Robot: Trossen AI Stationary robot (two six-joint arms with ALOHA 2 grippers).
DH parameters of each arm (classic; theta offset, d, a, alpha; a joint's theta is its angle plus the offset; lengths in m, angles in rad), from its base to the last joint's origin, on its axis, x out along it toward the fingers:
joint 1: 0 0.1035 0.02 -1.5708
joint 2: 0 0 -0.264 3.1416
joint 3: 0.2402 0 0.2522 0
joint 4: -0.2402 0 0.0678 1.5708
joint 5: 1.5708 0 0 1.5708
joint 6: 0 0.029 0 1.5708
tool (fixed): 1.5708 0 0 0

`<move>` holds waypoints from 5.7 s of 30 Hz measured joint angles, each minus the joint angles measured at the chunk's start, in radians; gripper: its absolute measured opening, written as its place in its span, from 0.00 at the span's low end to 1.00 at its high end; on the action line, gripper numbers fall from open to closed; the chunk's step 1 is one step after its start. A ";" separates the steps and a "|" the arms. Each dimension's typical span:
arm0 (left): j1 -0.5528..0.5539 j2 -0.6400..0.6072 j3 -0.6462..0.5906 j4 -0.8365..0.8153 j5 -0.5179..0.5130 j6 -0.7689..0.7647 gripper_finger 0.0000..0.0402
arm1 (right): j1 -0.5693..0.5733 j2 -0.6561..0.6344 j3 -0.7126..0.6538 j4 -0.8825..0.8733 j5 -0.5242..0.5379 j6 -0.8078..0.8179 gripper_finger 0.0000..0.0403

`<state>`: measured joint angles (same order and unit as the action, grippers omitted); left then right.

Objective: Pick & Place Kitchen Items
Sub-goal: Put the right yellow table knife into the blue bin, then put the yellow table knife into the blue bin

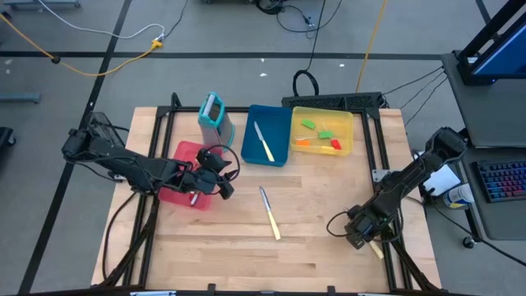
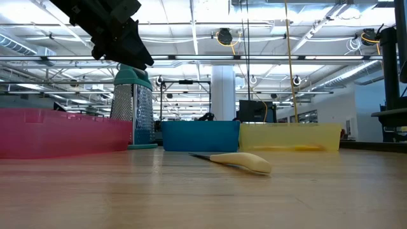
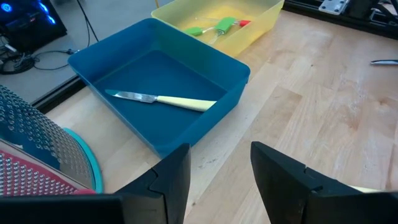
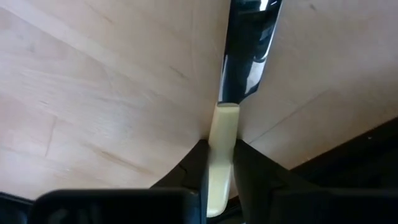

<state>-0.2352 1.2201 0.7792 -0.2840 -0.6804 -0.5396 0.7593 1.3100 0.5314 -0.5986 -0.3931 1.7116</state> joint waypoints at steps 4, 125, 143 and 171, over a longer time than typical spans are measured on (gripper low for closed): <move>0.000 0.000 0.000 0.000 0.000 0.000 0.42 | 0.000 -0.053 -0.001 -0.003 0.033 0.000 0.11; -0.011 0.105 0.000 0.167 0.100 0.248 0.42 | -1.183 0.596 0.505 0.842 0.624 -1.409 0.25; -0.011 0.105 0.000 0.168 0.112 0.211 0.42 | -1.056 0.467 0.498 0.907 0.625 -1.562 0.43; -0.014 0.105 0.000 0.161 0.109 0.083 0.42 | -0.434 0.331 0.404 0.802 0.846 -1.146 0.42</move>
<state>-0.2489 1.3247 0.7788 -0.1234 -0.5716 -0.4564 0.3249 1.6413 0.9356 0.2037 0.4532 0.5654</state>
